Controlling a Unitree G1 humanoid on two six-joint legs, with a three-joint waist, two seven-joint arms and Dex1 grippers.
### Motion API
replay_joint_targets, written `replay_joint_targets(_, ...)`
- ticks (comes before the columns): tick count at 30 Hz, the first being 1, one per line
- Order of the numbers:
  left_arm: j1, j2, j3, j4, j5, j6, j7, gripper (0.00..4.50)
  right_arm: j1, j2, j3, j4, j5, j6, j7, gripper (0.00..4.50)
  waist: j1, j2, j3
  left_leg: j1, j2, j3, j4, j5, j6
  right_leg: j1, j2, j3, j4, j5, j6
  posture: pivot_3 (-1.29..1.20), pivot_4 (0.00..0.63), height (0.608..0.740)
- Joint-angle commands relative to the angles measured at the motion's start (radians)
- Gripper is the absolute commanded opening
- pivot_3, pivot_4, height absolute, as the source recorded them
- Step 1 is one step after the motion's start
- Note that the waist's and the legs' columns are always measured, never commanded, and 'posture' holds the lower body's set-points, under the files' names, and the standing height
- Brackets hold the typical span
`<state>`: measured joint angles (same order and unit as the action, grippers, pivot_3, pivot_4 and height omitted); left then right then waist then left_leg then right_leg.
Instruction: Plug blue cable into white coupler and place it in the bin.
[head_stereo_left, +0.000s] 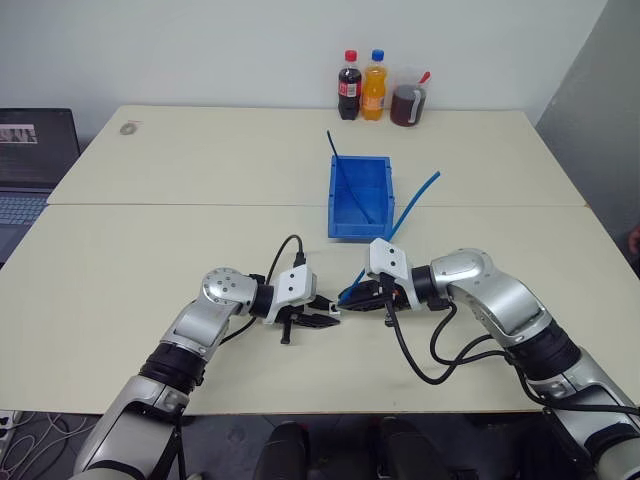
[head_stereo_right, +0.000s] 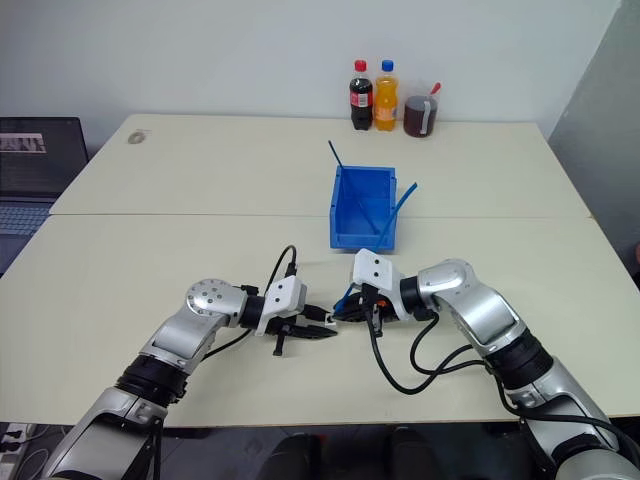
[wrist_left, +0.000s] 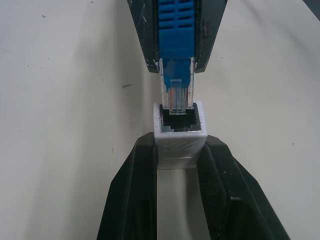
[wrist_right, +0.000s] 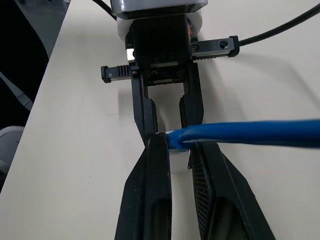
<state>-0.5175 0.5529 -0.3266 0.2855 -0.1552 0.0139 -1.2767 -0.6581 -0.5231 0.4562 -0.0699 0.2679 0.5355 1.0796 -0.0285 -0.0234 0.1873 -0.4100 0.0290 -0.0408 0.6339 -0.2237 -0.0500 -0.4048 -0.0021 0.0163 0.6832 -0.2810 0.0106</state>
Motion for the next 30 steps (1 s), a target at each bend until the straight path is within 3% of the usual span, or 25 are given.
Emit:
replay_joint_targets(1, 0.015, 0.005, 0.020, -0.038, 0.001, 0.009, 0.007, 0.78, -0.017, 0.010, 0.016, 0.022, -0.034, -0.030, 0.028, 0.24, 0.000, 0.000, 0.000, 0.000, 0.000, 0.000, 0.000, 0.000, 0.000, 0.000, 0.000, 0.000, 0.000, 0.000, 0.000, 0.00, 0.150, 0.740)
replay_joint_targets(30, 0.077, 0.023, 0.039, -0.120, 0.002, 0.035, 0.041, 0.78, -0.138, 0.075, 0.078, 0.181, -0.175, -0.130, 0.149, 0.24, -0.004, 0.000, 0.000, 0.003, 0.000, 0.000, 0.004, 0.000, 0.000, 0.000, 0.000, 0.001, 0.009, 0.000, 0.000, 0.00, 0.150, 0.740)
